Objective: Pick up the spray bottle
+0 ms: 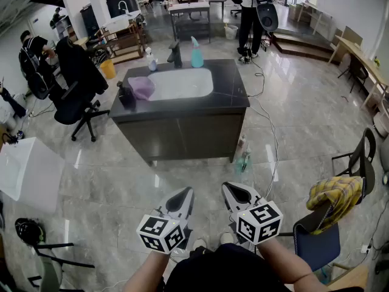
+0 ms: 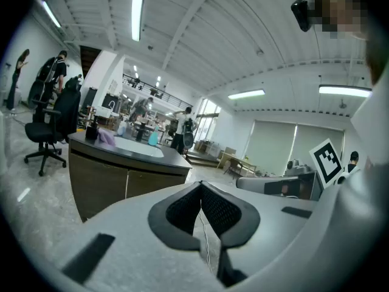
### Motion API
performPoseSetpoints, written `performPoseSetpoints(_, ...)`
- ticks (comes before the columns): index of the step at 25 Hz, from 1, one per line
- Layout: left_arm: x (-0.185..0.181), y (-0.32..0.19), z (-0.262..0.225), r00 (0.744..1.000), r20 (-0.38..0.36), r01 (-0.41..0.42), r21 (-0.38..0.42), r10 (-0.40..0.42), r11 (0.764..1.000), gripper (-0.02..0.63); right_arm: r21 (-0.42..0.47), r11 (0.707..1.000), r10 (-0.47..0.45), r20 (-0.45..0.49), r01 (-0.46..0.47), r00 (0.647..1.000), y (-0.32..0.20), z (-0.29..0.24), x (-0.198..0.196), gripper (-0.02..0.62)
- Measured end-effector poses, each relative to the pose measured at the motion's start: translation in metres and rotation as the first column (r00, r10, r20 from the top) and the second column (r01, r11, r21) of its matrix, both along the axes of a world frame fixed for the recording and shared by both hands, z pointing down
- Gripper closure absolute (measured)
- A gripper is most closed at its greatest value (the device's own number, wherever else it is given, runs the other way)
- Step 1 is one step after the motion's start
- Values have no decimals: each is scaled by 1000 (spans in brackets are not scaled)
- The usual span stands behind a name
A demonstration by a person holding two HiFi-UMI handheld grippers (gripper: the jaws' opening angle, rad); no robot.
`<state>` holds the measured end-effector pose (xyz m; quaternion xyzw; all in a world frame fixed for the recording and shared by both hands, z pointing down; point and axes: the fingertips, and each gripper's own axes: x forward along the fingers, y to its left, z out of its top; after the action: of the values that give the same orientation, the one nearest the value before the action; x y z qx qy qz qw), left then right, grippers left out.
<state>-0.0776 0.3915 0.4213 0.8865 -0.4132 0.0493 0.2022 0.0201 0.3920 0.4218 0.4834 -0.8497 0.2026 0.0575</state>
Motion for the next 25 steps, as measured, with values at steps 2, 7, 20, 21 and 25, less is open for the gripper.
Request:
performPoseSetpoints(2,2,0,-2,1000,-1,-6,5,6,1000,600,1,1000,0,-1,0,1000,-1,0,-1,589)
performPoseSetpoints(7,-2,-2,-10,1000,-30,-6,14,6,1000,600,-5,1000,2,21,-2,1000,-1,0,-6,589)
performPoseSetpoints(20,-42,-14,-9,997,-78,-10,10,11,1000,600,-22,999,35,33,-35,999,-13,4,-41,589)
performPoseSetpoints(21,-46,-15,-8,997,-76,-14,11,15,1000,600,-26,999,36,32,-35,999,-15,6,-44,589)
performPoseSetpoints(25,-62,-17,-3,996,-88,-23,6,24,1000,600,-32,999,40,21,-39,999,-18,11,-59,589)
